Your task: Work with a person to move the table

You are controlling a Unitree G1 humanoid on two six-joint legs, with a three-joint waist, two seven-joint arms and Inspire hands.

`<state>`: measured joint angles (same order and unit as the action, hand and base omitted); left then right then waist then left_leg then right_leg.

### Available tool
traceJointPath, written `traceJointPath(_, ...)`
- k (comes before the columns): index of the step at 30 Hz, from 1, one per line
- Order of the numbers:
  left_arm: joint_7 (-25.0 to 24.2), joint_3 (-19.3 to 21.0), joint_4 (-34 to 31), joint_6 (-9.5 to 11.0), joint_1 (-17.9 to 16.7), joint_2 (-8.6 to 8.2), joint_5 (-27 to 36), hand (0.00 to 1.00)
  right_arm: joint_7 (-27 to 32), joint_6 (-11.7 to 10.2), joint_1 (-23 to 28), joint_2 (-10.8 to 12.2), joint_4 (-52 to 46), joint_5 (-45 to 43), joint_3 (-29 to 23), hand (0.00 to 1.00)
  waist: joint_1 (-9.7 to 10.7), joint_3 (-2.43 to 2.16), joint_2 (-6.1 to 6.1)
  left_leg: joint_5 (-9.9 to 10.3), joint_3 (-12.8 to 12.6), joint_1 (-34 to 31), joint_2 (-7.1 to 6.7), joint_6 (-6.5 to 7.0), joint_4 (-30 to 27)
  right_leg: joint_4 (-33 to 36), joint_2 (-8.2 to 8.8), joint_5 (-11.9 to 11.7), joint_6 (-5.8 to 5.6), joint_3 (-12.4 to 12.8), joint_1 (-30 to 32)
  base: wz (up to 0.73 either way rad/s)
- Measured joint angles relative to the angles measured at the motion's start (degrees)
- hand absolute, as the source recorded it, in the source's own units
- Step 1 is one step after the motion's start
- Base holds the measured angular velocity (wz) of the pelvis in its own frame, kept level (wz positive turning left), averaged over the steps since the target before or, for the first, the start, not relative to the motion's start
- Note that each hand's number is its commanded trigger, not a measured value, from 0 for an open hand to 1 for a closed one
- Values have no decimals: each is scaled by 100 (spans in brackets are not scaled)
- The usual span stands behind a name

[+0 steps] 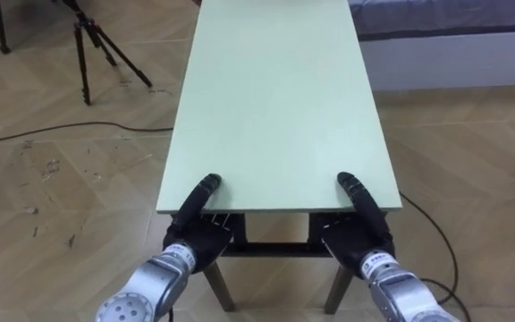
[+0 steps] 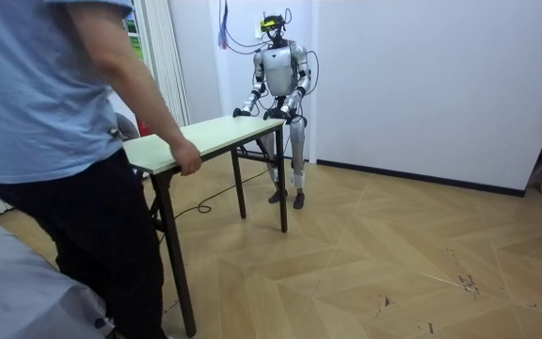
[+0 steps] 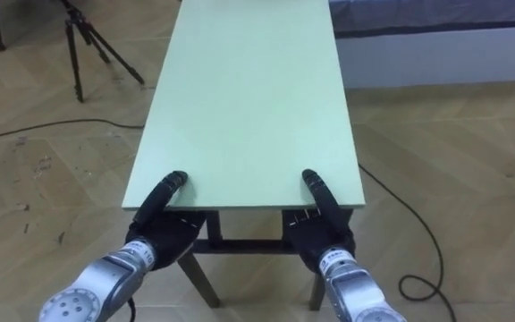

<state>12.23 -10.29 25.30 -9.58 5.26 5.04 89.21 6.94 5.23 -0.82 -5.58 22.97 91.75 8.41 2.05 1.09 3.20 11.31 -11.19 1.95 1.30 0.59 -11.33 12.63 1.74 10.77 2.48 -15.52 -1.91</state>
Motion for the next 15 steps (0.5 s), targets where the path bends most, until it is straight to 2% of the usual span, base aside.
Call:
traceJointPath(6,77,0,-83,67,0,-3,-207,100,59,-64,-11,6,-37,-5,54,100,-3,16,-41,0,-7,-10,-1,0,-1,-2,6,-1,-1,1,8,0)
traceJointPath(10,89,0,-96,86,0,-10,-235,100,59,-215,-29,0,-37,-29,164,100,-33,17,-47,0,-58,-23,2,0,-3,-2,6,0,-1,22,31,-3)
traceJointPath(13,91,-3,-96,85,0,-12,-236,100,59,-217,-32,-9,-37,-34,164,100,-58,19,-50,0,-89,-20,3,0,-2,-2,4,-1,-1,59,40,-4)
traceJointPath(15,91,-7,-96,86,0,-13,-229,100,59,-227,-34,-1,-37,-31,164,100,-55,37,-77,0,-74,-24,2,0,1,-2,5,0,-1,45,39,0)
